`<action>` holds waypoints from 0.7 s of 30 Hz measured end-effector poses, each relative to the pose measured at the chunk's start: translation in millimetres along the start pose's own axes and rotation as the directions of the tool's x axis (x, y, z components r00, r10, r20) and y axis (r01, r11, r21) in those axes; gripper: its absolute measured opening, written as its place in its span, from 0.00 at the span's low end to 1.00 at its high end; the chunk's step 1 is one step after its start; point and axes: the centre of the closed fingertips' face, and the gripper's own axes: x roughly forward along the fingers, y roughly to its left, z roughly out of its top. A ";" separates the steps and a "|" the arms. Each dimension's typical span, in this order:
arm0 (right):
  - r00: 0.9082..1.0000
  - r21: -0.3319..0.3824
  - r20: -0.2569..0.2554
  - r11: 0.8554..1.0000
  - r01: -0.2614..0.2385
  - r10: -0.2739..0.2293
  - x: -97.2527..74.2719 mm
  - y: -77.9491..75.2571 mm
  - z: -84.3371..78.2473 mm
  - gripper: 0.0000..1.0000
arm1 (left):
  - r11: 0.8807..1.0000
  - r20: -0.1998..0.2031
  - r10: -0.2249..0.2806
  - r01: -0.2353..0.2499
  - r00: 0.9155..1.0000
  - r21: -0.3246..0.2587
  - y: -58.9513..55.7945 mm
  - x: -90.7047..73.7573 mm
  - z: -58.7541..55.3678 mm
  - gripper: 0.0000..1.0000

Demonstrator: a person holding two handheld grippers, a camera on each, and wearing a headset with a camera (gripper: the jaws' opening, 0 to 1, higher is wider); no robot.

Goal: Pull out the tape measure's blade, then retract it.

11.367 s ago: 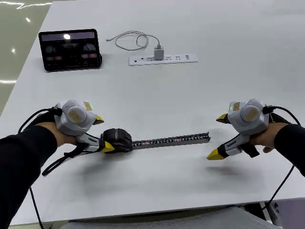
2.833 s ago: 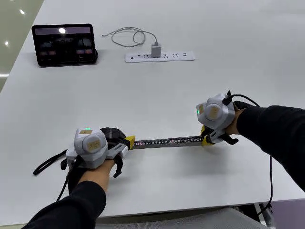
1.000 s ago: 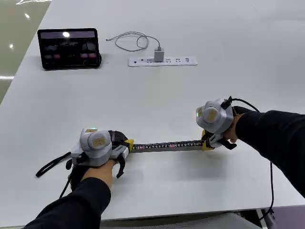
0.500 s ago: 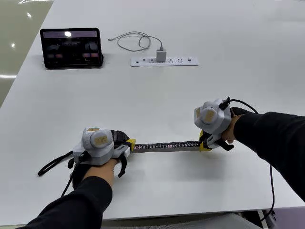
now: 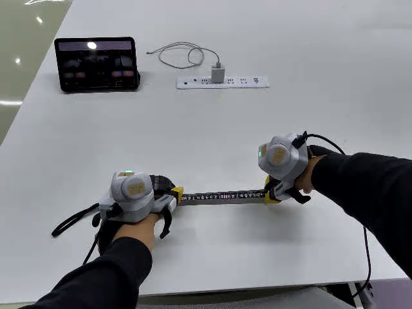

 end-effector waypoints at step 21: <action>1.000 -0.014 0.001 1.000 -0.008 0.008 10.5 3.5 32.7 0.11 | 1.000 -0.004 -0.001 0.001 1.000 -0.001 -0.1 0.1 0.6 0.64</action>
